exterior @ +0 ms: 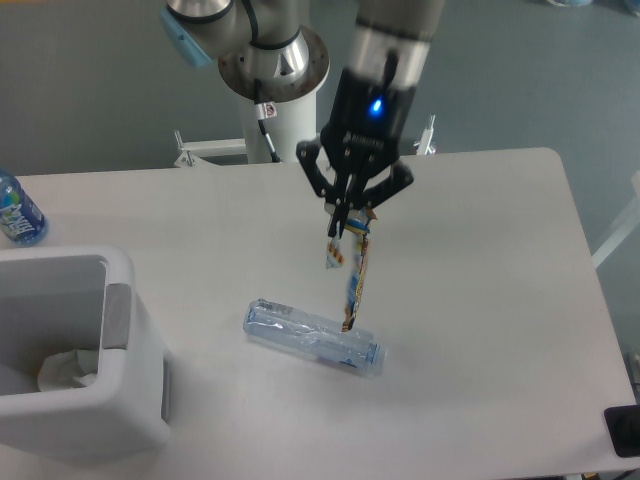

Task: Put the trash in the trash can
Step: 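Carry the chip bag over the white trash bin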

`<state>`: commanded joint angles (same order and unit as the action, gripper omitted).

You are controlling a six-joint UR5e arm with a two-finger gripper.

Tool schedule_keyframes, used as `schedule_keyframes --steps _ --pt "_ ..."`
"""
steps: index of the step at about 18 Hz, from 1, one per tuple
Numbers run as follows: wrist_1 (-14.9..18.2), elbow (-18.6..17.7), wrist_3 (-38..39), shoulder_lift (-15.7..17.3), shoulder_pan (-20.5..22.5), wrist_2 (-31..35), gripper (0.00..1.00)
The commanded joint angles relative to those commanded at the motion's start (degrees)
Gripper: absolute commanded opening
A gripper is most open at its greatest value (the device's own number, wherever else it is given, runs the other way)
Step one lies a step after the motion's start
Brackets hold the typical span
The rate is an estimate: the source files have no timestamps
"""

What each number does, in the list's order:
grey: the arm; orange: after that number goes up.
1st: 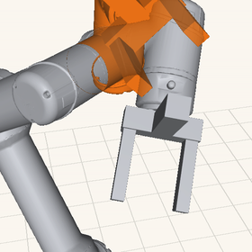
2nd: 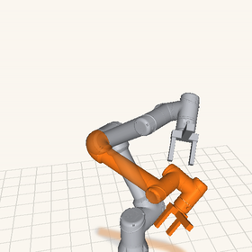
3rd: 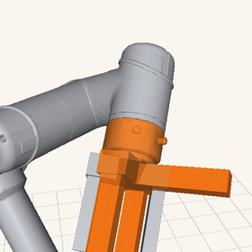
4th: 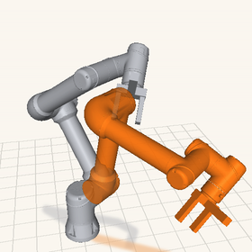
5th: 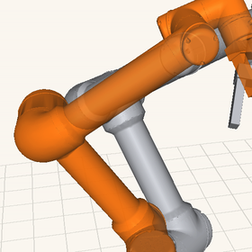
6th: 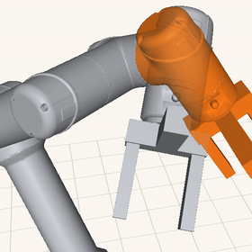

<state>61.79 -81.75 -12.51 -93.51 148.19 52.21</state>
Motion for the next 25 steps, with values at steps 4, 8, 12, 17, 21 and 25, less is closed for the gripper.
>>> schedule_keyframes --steps 4,8,12,17,21,25 --pt "-7.6 3.3 14.1 1.0 -3.9 0.1 0.0" --pt "-9.7 2.9 16.6 3.2 -10.8 0.3 0.0" --pt "-13.4 3.4 14.8 1.9 -17.1 0.1 0.0" --pt "-13.8 2.7 12.4 0.6 -23.8 0.1 0.0" --pt "-15.0 2.9 12.2 -1.1 -27.2 0.1 0.0" --pt "-15.3 2.8 12.2 -3.8 -28.4 0.2 0.0"
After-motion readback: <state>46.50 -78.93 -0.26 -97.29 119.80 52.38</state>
